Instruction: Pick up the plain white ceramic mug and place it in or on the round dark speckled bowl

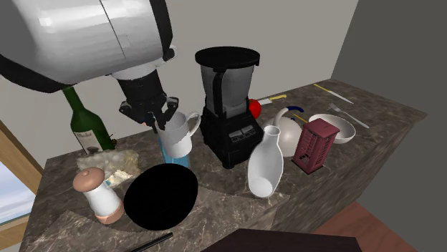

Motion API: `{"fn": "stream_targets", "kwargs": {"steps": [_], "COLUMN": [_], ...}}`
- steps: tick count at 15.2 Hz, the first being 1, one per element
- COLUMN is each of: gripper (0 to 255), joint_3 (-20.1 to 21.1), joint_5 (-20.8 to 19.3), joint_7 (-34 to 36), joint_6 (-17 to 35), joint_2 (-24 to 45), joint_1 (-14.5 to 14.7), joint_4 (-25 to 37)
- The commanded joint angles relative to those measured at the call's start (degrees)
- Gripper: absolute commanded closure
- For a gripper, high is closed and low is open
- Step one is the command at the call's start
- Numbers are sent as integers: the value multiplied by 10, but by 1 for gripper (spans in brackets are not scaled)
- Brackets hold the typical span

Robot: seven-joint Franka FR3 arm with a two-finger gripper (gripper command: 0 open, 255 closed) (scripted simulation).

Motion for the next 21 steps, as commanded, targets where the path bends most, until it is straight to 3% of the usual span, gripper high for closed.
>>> {"fn": "stream_targets", "kwargs": {"steps": [1,4,21], "gripper": [255,255,255], "joint_3": [7,18,69], "joint_5": [15,34,24], "joint_7": [15,35,65], "joint_6": [-22,-50,99], "joint_2": [-28,-62,6], "joint_1": [18,41,25], "joint_4": [-4,-9,-93]}}
